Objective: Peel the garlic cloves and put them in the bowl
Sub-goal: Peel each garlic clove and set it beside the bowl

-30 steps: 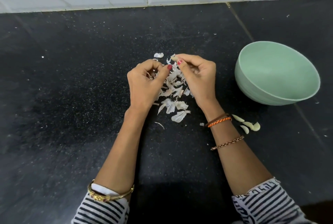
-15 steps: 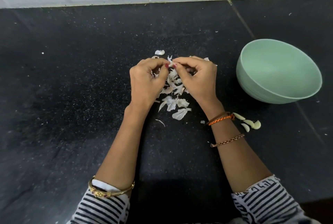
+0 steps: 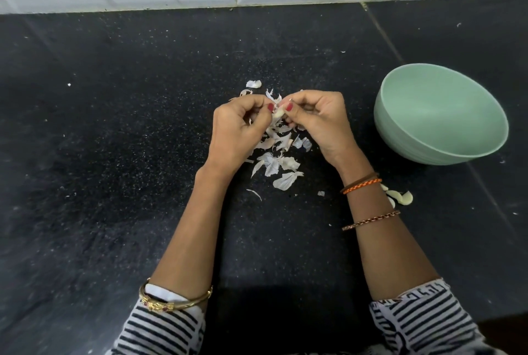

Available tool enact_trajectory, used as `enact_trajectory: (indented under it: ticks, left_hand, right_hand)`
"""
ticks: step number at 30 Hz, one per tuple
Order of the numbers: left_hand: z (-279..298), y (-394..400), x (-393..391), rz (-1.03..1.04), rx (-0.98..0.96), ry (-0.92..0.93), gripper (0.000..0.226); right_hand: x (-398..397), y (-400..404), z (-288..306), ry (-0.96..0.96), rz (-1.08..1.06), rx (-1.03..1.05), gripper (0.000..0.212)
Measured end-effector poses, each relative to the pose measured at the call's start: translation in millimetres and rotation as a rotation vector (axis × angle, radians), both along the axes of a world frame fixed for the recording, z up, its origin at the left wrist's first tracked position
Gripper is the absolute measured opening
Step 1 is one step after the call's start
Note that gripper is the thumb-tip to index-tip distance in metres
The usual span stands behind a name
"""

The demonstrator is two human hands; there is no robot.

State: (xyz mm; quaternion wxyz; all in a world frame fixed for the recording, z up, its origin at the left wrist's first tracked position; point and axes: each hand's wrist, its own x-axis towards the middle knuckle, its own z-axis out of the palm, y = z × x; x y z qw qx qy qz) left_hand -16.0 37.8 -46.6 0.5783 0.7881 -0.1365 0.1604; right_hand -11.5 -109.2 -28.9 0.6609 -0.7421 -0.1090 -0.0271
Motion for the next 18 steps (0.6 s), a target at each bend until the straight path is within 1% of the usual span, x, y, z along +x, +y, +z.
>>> enact_trajectory:
  ticks: [2, 5, 7, 8, 10, 12, 13, 14, 16, 18]
  left_hand:
    - [0.9, -0.4, -0.6, -0.021, -0.035, 0.038, 0.014]
    - [2.8, -2.6, -1.1, 0.0, -0.085, 0.076, 0.019]
    - [4.1, -0.7, -0.8, 0.065, -0.167, 0.117, 0.014]
    - [4.1, 1.4, 0.1, 0.101, -0.189, 0.125, 0.015]
    - [1.6, 4.5, 1.5, 0.129, -0.168, 0.107, 0.024]
    - [0.9, 1.9, 0.2, 0.08, -0.126, 0.065, 0.036]
    - [0.1, -0.7, -0.4, 0.048, -0.116, 0.05, 0.036]
    - [-0.4, -3.3, -0.6, 0.021, -0.112, 0.043, 0.031]
    - [-0.8, -7.6, -0.7, 0.008, -0.109, 0.045, 0.012]
    - [-0.8, -8.7, -1.1, 0.023, -0.11, 0.047, 0.003]
  right_hand:
    - [-1.0, -3.9, 3.0, 0.055, 0.105, -0.018, 0.018]
    - [-2.2, -6.4, 5.3, 0.101, 0.133, 0.021, 0.017]
    - [-2.7, -8.2, 6.8, 0.13, 0.144, 0.051, 0.017]
    - [-2.6, -9.2, 7.4, 0.138, 0.124, 0.077, 0.016]
    - [-2.1, -9.5, 8.0, 0.135, 0.043, 0.143, 0.013]
    - [-1.9, -6.0, 7.4, 0.109, -0.031, 0.167, 0.012]
    - [-1.9, -3.3, 6.6, 0.089, -0.06, 0.16, 0.012]
    - [-1.8, -0.9, 5.7, 0.067, -0.086, 0.144, 0.012]
    - [-1.1, 1.7, 3.8, 0.029, -0.131, 0.098, 0.012]
    - [-0.5, 2.9, 2.8, -0.002, -0.154, 0.053, 0.015]
